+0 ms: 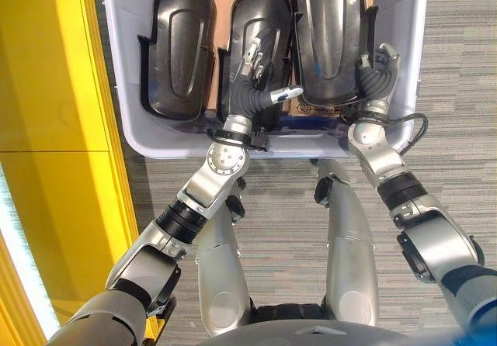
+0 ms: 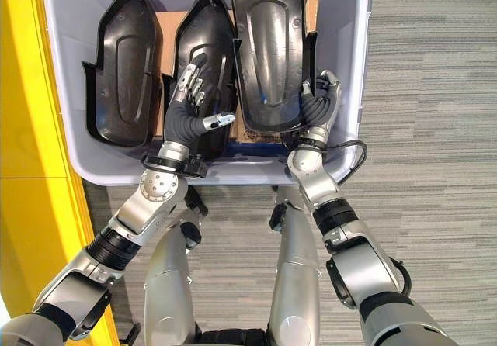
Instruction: Move parts from the plastic box to the shelf.
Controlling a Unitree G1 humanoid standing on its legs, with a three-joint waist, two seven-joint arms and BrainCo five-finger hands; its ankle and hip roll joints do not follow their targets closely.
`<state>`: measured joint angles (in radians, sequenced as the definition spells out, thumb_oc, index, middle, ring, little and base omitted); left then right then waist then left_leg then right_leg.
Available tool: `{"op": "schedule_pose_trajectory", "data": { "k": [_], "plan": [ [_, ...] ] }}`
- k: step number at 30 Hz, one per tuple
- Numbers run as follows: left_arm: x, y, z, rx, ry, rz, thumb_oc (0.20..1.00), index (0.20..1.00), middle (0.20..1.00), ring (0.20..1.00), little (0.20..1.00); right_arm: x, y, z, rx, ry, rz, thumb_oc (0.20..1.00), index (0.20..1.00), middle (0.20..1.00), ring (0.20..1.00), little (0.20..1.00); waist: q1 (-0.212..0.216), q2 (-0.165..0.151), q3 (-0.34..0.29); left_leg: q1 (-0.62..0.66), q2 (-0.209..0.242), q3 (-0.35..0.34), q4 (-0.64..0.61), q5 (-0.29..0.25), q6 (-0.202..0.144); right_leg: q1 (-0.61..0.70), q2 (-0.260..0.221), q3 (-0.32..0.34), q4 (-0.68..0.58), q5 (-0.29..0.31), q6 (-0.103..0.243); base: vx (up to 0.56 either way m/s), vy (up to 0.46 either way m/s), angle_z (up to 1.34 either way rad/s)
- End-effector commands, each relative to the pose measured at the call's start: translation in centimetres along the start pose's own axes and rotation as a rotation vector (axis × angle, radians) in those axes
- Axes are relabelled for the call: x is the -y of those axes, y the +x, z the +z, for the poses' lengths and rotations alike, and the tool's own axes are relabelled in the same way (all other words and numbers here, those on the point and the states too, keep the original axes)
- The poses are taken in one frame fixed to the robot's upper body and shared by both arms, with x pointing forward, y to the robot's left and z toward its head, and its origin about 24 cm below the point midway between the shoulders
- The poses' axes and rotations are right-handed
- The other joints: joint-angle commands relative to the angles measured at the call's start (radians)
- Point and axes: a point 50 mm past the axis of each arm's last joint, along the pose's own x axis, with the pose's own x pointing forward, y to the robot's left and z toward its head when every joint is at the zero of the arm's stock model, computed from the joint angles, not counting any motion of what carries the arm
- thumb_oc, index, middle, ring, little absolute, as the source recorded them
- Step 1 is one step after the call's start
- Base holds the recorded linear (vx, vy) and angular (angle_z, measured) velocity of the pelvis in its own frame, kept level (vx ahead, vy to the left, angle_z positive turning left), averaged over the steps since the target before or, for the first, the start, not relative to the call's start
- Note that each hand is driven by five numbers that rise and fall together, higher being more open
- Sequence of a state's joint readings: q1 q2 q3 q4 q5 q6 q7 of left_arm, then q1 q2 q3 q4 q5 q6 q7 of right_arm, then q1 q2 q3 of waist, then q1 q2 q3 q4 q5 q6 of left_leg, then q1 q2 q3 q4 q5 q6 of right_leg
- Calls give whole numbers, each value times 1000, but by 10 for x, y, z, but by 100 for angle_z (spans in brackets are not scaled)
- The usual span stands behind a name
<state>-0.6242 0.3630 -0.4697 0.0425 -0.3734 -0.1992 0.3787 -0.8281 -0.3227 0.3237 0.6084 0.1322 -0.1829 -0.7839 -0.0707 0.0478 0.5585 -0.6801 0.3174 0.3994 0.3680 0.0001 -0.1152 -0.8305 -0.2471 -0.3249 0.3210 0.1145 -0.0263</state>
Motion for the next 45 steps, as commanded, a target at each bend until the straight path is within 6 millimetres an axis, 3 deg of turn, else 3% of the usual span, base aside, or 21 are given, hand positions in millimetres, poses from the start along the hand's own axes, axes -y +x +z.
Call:
{"op": "schedule_pose_trajectory", "data": {
  "k": [1, 13, 26, 36, 45],
  "plan": [
    [0, -1, 14, 89, -22, -5, 1000, 1000, 1000, 1000, 1000, -13, -6, 0, 12, -36, 79, 200, 200, 200, 200, 200, 18, 19, -39, -46, -16, 35, 71, -75, -62, -10, 24, 31, 4, -97, 108, 0, 0, 0],
    [-1, -4, 13, 83, -32, 4, 1000, 1000, 1000, 1000, 1000, 2, -3, 3, 76, -8, -68, 200, 200, 200, 200, 200, 20, 25, -39, -7, -22, 40, 57, -73, -52, 26, 33, 33, 17, -112, 105, -1, 20, 0],
    [-11, -18, 8, 33, 4, 92, 1000, 1000, 1000, 1000, 1000, 32, -6, 48, 391, 23, -222, 200, 200, 200, 200, 200, 0, 5, -39, 168, -14, 64, 10, -77, -33, 181, 54, 39, 17, -155, 111, -3, 53, -2],
    [-25, -31, 0, -17, 12, 150, 1000, 1000, 1000, 1000, 1000, 43, 0, 69, 471, 35, -179, 200, 200, 200, 200, 200, 2, -5, -39, 327, -8, 45, 7, -76, -19, 349, 86, 62, 30, -219, 104, 17, 41, -7],
    [-23, -40, -9, -74, -71, 142, 1000, 1000, 1000, 1000, 1000, 27, -12, 65, 400, 129, -50, 200, 200, 200, 200, 200, 3, -10, -39, 411, 8, 43, 14, -62, -17, 449, 100, 65, 11, -234, 89, 16, 34, -6]
  ]
}}
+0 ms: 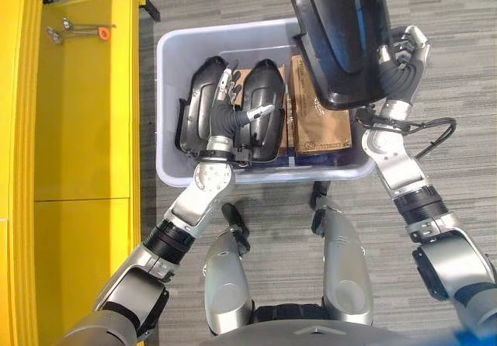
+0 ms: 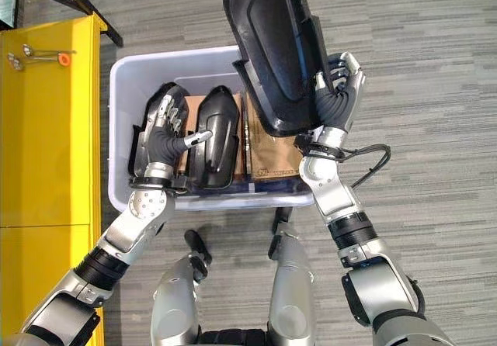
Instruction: Move parts from the plastic box to the shelf.
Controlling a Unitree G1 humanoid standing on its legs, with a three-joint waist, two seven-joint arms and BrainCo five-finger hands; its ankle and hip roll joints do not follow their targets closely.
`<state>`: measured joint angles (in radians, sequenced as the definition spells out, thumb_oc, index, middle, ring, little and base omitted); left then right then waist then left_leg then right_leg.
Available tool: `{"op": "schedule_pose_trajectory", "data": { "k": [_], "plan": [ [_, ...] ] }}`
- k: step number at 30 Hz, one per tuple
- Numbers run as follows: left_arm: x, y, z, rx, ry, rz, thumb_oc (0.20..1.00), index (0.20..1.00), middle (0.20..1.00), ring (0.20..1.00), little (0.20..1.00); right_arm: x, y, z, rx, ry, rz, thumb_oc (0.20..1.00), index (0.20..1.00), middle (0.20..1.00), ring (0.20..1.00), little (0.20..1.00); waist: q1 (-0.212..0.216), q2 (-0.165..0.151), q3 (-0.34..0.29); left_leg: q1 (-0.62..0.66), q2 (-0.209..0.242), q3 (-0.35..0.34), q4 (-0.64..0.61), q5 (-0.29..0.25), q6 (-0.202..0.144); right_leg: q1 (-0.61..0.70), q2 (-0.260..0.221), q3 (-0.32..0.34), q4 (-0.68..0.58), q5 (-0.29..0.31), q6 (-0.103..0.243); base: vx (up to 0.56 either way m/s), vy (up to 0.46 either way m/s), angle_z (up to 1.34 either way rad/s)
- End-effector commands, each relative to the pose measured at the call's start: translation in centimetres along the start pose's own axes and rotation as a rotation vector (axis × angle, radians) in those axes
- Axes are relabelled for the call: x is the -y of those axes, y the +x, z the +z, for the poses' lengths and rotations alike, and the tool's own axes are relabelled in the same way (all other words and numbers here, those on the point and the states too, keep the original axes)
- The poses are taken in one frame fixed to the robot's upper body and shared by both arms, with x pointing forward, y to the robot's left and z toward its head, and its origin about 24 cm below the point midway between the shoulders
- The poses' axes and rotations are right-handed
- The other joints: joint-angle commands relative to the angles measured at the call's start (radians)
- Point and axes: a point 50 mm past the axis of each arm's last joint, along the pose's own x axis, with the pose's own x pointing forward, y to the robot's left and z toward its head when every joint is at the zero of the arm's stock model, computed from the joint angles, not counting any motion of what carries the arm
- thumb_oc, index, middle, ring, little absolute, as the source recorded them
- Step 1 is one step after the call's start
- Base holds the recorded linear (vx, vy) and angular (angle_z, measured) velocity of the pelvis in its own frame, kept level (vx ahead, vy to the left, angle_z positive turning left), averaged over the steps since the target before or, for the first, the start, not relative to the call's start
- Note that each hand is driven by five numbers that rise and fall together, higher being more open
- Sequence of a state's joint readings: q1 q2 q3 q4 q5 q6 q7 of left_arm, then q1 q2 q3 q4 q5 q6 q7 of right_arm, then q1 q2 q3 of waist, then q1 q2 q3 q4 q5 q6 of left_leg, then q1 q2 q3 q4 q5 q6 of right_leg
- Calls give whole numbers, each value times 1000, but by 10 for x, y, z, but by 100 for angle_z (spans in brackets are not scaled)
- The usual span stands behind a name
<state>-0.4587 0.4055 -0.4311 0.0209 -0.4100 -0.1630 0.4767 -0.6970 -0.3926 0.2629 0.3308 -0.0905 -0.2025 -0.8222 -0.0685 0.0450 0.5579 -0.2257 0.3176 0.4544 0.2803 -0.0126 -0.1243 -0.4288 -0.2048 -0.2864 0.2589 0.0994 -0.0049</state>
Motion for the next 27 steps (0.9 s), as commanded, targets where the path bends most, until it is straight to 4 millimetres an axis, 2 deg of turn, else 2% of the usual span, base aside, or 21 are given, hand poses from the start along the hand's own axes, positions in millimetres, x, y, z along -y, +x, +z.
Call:
{"op": "schedule_pose_trajectory", "data": {
  "k": [1, 2, 3, 4, 6, 7, 9, 10, 13, 20, 21, 24, 27],
  "plan": [
    [8, -10, 15, 50, -150, -50, 1000, 1000, 1000, 1000, 1000, -3, 4, 36, 114, 198, -7, 200, 200, 200, 200, 200, 1, -8, -41, -35, 8, -9, 99, -46, -8, 58, 58, 26, 68, -219, 66, 4, 35, -3],
    [9, -10, 14, 29, -186, -51, 1000, 1000, 1000, 1000, 1000, -4, 3, 36, 112, 204, 3, 200, 200, 200, 200, 200, 1, -9, -43, -32, 8, -9, 98, -45, -8, 61, 59, 26, 66, -219, 65, 3, 62, -1],
    [17, -13, 6, -34, -311, -104, 1000, 1000, 1000, 1000, 1000, -13, -6, 40, 113, 239, 45, 200, 200, 200, 200, 200, -2, -11, -49, -20, 10, -5, 96, -40, -7, 77, 60, 27, 59, -219, 64, 2, 37, -1],
    [17, -13, 6, -34, -313, -105, 1000, 1000, 1000, 1000, 1000, -13, -6, 40, 113, 238, 45, 200, 200, 200, 200, 200, -3, -11, -50, -19, 10, -5, 96, -40, -8, 77, 61, 27, 58, -218, 64, 2, 49, -3],
    [40, -23, 2, -115, -564, -268, 1000, 1000, 1000, 1000, 1000, -17, -16, 52, 170, 267, 106, 200, 200, 200, 200, 200, -15, -14, -60, 0, 18, 10, 92, -38, -5, 95, 59, 25, 48, -213, 64, 6, 64, -6],
    [47, -27, 4, -114, -628, -324, 1000, 1000, 1000, 1000, 1000, -19, -18, 56, 191, 269, 127, 200, 200, 200, 200, 200, -20, -13, -62, 7, 18, 15, 87, -36, -4, 98, 59, 27, 45, -211, 64, 4, 67, -5],
    [53, -31, 7, -104, -677, -374, 1000, 1000, 1000, 1000, 1000, -21, -21, 60, 212, 269, 149, 200, 200, 200, 200, 200, -24, -11, -65, 15, 18, 21, 83, -33, -5, 104, 59, 29, 40, -210, 64, 3, 75, -5],
    [59, -36, 11, -87, -755, -422, 1000, 1000, 1000, 1000, 1000, -24, -25, 65, 238, 265, 184, 200, 200, 200, 200, 200, -29, -7, -71, 28, 18, 31, 74, -28, -5, 115, 59, 31, 31, -207, 63, 8, 124, -14],
    [60, -39, 13, -117, -920, -413, 1000, 1000, 1000, 1000, 1000, -26, -32, 68, 253, 263, 224, 200, 200, 200, 200, 200, -34, -2, -83, 53, 12, 40, 58, -20, -4, 136, 60, 37, 18, -205, 65, 8, 94, -15],
    [65, -42, 18, -103, -978, -428, 1000, 1000, 1000, 1000, 1000, -32, -45, 65, 229, 269, 268, 200, 200, 200, 200, 200, -41, -2, -110, 88, 5, 55, 41, -26, 6, 174, 53, 38, -4, -201, 64, 4, 33, -3],
    [64, -43, 17, -102, -961, -393, 1000, 1000, 1000, 1000, 1000, -36, -51, 66, 245, 251, 296, 200, 200, 200, 200, 200, -40, 0, -121, 102, 2, 55, 34, -25, 6, 194, 50, 38, -19, -198, 63, 17, 52, -2],
    [64, -45, 10, -168, -926, -367, 1000, 1000, 1000, 1000, 1000, -35, -55, 62, 235, 242, 305, 200, 200, 200, 200, 200, -36, 1, -139, 120, -4, 56, 24, -30, 12, 219, 45, 37, -31, -197, 63, 6, 17, 0],
    [60, -45, 8, -154, -936, -339, 1000, 1000, 1000, 1000, 1000, -33, -58, 55, 212, 224, 310, 200, 200, 200, 200, 200, -33, 0, -156, 138, -12, 52, 15, -37, 16, 244, 40, 34, -40, -195, 66, 35, 16, 3]
  ]
}}
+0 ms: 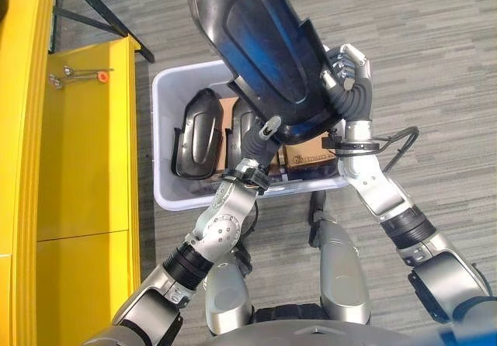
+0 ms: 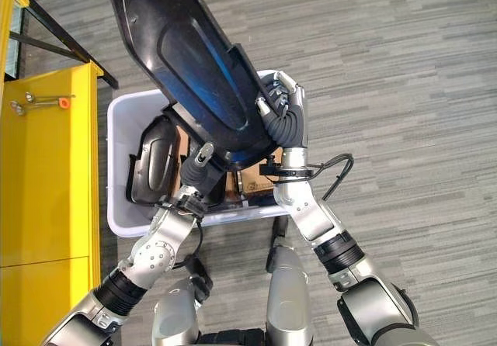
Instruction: Move parts from the plastic box to the shelf.
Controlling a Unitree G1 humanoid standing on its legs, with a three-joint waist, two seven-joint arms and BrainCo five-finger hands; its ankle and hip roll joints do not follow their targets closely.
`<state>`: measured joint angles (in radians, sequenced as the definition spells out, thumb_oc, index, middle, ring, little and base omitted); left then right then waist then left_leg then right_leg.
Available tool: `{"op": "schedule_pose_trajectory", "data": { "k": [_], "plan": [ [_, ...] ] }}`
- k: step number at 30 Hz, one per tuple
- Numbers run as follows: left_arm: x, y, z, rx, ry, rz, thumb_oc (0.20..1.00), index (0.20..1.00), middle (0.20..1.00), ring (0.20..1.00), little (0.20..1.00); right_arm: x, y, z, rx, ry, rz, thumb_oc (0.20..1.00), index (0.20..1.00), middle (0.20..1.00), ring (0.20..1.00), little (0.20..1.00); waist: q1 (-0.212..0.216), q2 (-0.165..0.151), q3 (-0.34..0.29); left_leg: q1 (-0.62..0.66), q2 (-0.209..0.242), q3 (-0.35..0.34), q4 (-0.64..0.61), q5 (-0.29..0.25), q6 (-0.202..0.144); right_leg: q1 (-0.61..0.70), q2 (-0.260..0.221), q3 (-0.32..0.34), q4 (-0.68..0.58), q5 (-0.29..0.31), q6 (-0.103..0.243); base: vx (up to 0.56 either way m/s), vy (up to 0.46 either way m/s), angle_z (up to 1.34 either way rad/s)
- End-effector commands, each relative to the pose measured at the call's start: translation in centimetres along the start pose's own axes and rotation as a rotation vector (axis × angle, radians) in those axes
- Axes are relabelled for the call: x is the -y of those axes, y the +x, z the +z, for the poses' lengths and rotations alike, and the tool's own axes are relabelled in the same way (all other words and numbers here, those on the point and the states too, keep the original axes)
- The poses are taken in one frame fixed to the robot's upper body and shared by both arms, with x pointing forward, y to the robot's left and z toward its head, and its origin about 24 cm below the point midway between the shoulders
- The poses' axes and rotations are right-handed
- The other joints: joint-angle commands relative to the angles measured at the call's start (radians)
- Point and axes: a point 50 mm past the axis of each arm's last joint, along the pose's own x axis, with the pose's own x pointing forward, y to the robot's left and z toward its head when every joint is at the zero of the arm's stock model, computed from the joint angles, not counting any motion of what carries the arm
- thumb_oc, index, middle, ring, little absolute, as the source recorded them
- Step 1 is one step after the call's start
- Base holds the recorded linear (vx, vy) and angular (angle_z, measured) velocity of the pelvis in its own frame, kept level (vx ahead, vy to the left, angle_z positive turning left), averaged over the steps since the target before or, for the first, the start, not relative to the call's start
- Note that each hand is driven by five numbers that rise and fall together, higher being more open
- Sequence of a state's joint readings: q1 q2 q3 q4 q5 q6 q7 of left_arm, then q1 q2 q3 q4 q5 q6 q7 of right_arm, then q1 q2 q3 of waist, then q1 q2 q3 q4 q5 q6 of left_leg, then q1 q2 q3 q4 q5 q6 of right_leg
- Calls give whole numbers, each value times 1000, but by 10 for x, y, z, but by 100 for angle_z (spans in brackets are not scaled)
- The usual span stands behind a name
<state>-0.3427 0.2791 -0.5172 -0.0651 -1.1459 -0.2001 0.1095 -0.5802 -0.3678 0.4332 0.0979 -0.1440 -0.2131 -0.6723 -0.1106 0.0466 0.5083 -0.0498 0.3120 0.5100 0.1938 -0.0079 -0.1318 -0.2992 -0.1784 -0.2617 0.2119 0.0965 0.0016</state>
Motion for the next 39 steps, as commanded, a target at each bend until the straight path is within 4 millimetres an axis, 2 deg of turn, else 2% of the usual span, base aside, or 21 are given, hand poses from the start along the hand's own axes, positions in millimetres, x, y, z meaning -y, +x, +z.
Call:
{"op": "schedule_pose_trajectory", "data": {
  "k": [1, 8, 14, 15, 20, 21, 24, 26, 28, 29, 30, 39],
  "plan": [
    [26, -10, 4, 75, -40, -109, 1000, 1000, 1000, 1000, 1000, -5, -4, 21, 108, 84, -15, 200, 200, 200, 200, 200, 11, 0, -110, -34, -8, -5, 99, -43, 25, 119, 12, 9, 5, -192, 60, 32, 12, 2],
    [18, -14, 15, 118, -8, -80, 1000, 1000, 1000, 1000, 1000, -6, -14, 8, 63, 21, 8, 200, 200, 200, 200, 200, 27, 3, -133, -9, -19, -17, 83, -53, 33, 155, 3, 0, -6, -192, 63, 26, 7, 3],
    [10, -18, 35, 214, 153, 11, 1000, 1000, 1000, 1000, 1000, -4, -25, -1, 44, -23, 45, 200, 200, 200, 200, 200, 40, 4, -152, 9, -27, -28, 66, -55, 33, 182, -1, -8, -20, -192, 68, 25, 9, 8],
    [4, -20, 41, 233, 202, 69, 1000, 1000, 1000, 1000, 1000, -3, -28, -4, 25, -26, 50, 200, 200, 200, 200, 200, 43, 4, -158, 12, -27, -31, 64, -53, 31, 186, -3, -9, -20, -193, 69, 23, 11, 10],
    [-2, -19, 52, 222, 265, 98, 1000, 1000, 1000, 1000, 1000, 0, -39, -12, -19, -20, 63, 200, 200, 200, 200, 200, 48, 0, -175, 18, -24, -23, 49, -33, 41, 195, -6, -14, -34, -177, 64, 7, 6, 3],
    [-1, -19, 51, 217, 267, 92, 1000, 1000, 1000, 1000, 1000, 0, -40, -12, -23, -20, 66, 200, 200, 200, 200, 200, 48, 1, -178, 26, -27, -36, 53, -52, 31, 205, -10, -12, -29, -193, 74, 69, 31, 3],
    [0, -17, 52, 225, 231, 108, 1000, 1000, 1000, 1000, 1000, -2, -44, -13, -31, -9, 83, 200, 200, 200, 200, 200, 46, 1, -183, 32, -29, -35, 47, -55, 32, 211, -13, -12, -27, -195, 76, 6, 21, 4],
    [2, -15, 53, 224, 236, 101, 1000, 1000, 1000, 1000, 1000, -5, -44, -12, -32, -3, 89, 200, 200, 200, 200, 200, 44, 0, -186, 30, -27, -23, 37, -36, 42, 205, -9, -13, -32, -180, 69, -49, -3, 3],
    [6, -9, 46, 185, 227, 88, 1000, 1000, 1000, 1000, 1000, -9, -47, -11, -44, 10, 93, 200, 200, 200, 200, 200, 39, -4, -196, 36, -26, -19, 34, -39, 43, 213, -10, -14, -35, -181, 70, 36, 14, 1],
    [8, -8, 44, 173, 225, 89, 1000, 1000, 1000, 1000, 1000, -10, -47, -13, -53, 12, 93, 200, 200, 200, 200, 200, 38, -4, -200, 44, -28, -30, 37, -57, 34, 223, -13, -9, -32, -196, 79, 0, 0, 0],
    [9, -6, 43, 170, 221, 89, 1000, 1000, 1000, 1000, 1000, -11, -47, -13, -54, 14, 94, 200, 200, 200, 200, 200, 37, -5, -200, 40, -25, -17, 33, -41, 44, 217, -11, -13, -37, -180, 70, 0, 0, 0],
    [13, -5, 18, 82, 165, 119, 1000, 1000, 1000, 1000, 1000, -17, -45, -15, -78, 9, 28, 200, 200, 200, 200, 200, 36, -7, -212, 57, -26, -11, 27, -46, 43, 242, -9, -9, -56, -170, 70, 3, -3, 0]
  ]
}}
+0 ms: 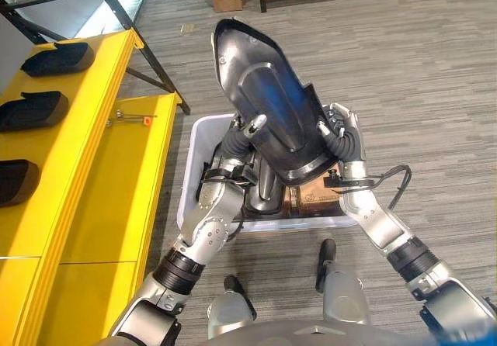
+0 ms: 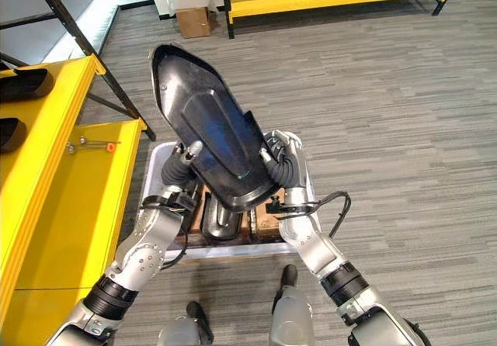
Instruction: Move parts from the plastic box to the shelf.
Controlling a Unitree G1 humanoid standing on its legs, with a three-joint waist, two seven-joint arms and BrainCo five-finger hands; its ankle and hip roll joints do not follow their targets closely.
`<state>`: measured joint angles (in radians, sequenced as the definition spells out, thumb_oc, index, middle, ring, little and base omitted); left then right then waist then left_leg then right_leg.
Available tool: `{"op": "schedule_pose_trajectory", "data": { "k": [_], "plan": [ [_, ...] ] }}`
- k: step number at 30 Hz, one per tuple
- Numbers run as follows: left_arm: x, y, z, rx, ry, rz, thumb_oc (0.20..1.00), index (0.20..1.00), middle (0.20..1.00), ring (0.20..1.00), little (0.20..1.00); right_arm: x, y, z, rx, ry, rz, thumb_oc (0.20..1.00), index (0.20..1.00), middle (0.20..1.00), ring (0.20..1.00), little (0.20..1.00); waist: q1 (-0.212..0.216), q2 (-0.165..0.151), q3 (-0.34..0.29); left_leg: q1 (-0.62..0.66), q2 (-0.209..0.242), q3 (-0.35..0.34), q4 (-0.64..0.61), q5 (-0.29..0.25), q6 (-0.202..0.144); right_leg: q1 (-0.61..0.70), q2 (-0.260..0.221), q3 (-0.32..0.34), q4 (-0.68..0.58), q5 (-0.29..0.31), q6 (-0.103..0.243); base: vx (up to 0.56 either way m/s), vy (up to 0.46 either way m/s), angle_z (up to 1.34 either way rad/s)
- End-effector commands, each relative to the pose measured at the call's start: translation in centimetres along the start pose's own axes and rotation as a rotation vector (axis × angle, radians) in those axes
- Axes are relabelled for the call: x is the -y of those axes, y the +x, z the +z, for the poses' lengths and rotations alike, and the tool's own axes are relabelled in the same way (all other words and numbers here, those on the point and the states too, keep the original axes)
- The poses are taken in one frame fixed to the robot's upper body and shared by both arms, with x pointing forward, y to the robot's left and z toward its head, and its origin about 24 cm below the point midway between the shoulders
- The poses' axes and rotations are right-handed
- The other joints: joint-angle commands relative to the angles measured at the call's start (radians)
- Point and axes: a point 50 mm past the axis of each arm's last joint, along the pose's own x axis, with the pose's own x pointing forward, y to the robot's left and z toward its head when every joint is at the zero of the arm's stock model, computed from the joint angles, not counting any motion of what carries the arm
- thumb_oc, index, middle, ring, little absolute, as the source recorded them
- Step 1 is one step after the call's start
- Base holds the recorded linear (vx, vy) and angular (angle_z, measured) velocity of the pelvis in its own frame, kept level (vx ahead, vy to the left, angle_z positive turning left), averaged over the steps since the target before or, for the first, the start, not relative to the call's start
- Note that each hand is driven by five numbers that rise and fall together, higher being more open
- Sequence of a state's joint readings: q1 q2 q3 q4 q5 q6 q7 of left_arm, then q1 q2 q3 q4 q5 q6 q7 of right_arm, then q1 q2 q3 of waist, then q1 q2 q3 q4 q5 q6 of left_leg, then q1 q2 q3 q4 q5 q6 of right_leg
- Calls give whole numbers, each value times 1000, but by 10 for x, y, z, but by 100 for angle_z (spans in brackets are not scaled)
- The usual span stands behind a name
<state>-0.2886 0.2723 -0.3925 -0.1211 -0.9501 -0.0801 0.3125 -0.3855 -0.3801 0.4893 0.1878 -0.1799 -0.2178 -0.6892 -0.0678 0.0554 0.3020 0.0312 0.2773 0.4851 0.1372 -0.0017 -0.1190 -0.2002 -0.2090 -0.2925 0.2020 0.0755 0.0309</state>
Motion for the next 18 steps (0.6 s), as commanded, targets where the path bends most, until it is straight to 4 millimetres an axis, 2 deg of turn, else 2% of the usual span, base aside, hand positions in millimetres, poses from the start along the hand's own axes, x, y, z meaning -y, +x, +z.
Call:
{"op": "schedule_pose_trajectory", "data": {
  "k": [1, 11, 18],
  "plan": [
    [29, -4, 5, 48, -27, -100, 1000, 1000, 1000, 1000, 1000, -9, 15, 37, 149, 124, -76, 200, 200, 200, 200, 200, -7, -15, -6, -23, 8, 13, 83, -52, 30, 145, 22, 23, -48, -149, 40, 0, 0, 0],
    [28, -10, -10, -31, -45, -135, 1000, 1000, 1000, 1000, 1000, -7, 23, 42, 164, 109, -95, 200, 200, 200, 200, 200, 2, -13, 1, -21, 8, 12, 78, -50, 28, 149, 21, 15, -50, -147, 40, 0, 0, 0],
    [31, -14, -23, -88, 7, -168, 1000, 1000, 1000, 1000, 1000, -9, 31, 43, 151, 91, -108, 200, 200, 200, 200, 200, 10, -17, 0, -24, 11, 10, 82, -49, 25, 152, 21, 8, -54, -146, 39, 0, 0, 0]
  ]
}}
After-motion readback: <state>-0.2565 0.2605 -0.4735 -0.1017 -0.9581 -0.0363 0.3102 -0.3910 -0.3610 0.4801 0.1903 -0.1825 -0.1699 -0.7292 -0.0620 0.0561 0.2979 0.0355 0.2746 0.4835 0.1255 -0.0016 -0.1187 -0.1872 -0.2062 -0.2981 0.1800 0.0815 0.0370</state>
